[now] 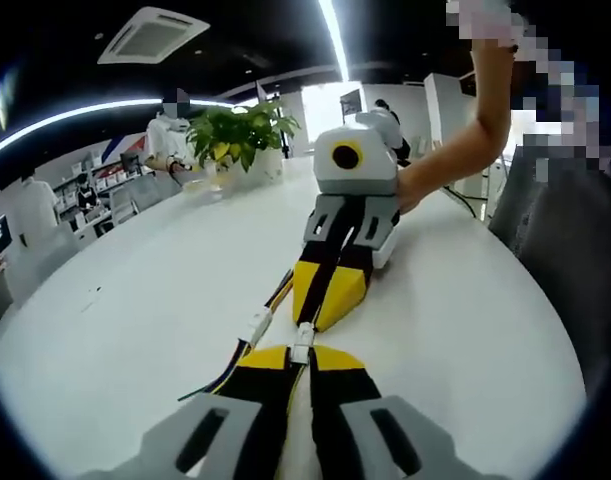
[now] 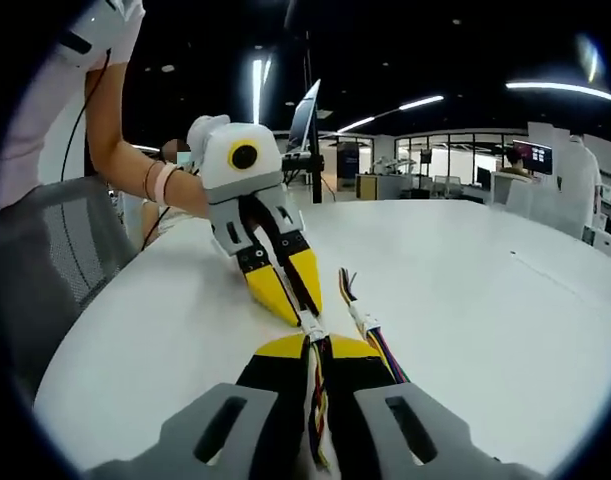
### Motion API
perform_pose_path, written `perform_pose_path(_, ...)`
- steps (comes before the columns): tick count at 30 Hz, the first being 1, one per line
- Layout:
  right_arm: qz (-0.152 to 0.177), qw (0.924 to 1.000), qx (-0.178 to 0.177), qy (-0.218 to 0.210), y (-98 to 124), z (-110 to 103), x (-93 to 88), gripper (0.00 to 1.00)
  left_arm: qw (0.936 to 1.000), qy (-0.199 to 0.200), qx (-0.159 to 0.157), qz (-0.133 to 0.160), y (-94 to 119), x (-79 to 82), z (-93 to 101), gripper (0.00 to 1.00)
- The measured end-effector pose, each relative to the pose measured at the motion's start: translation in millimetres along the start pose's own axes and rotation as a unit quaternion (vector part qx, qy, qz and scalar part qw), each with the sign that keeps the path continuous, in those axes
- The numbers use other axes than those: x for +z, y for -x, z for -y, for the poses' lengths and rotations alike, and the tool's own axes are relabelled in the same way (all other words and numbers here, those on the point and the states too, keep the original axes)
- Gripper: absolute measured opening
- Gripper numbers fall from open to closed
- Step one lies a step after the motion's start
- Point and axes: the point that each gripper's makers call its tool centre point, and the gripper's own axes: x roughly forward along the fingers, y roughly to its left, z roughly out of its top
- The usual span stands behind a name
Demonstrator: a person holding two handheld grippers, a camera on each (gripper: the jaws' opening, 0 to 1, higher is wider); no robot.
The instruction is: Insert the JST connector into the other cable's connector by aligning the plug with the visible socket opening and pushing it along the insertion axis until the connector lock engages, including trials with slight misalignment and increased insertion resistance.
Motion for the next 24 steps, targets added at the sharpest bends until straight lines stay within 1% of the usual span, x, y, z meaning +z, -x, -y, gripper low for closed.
perform_pose_path(2,0.000,1.0000,-0.001,0.003,-0.2,0.4,-0.8,0.04,1.0000,-0.005,0.000,-0.001,-0.3,0.3,0.5,0.01)
perform_pose_path(5,0.001,1.0000,0.000,0.002,-0.7,1.0,-1.4,0.04,1.0000,-0.002,0.005,0.000,-0.2,0.5,0.3,0.01)
perform_pose_path(9,0.002,1.0000,0.000,0.002,-0.9,-0.1,-0.8,0.05,0.9999,0.004,0.013,-0.002,2.4,-0.4,-1.2,0.05)
perform_pose_path(14,0.003,0.9997,-0.010,-0.022,0.9,2.5,-0.6,0.11,0.9997,0.017,0.017,-0.003,6.4,-1.2,1.5,0.09)
perform_pose_path(18,0.001,0.9995,-0.014,-0.028,2.5,1.4,0.4,0.12,0.9989,0.034,0.029,0.011,12.5,5.2,-2.9,0.11)
perform_pose_path(20,-0.007,0.9993,-0.025,-0.026,4.5,1.0,0.7,0.14,0.9989,0.033,0.031,0.014,14.8,7.7,-4.8,0.11)
perform_pose_path(22,-0.011,0.9992,-0.027,-0.027,5.7,1.3,-1.4,0.15,0.9987,0.031,0.036,0.018,18.2,11.6,-7.2,0.11)
perform_pose_path(24,-0.011,0.9991,-0.029,-0.029,8.6,-1.1,0.7,0.17,0.9982,0.037,0.042,0.022,21.2,14.5,-9.6,0.13)
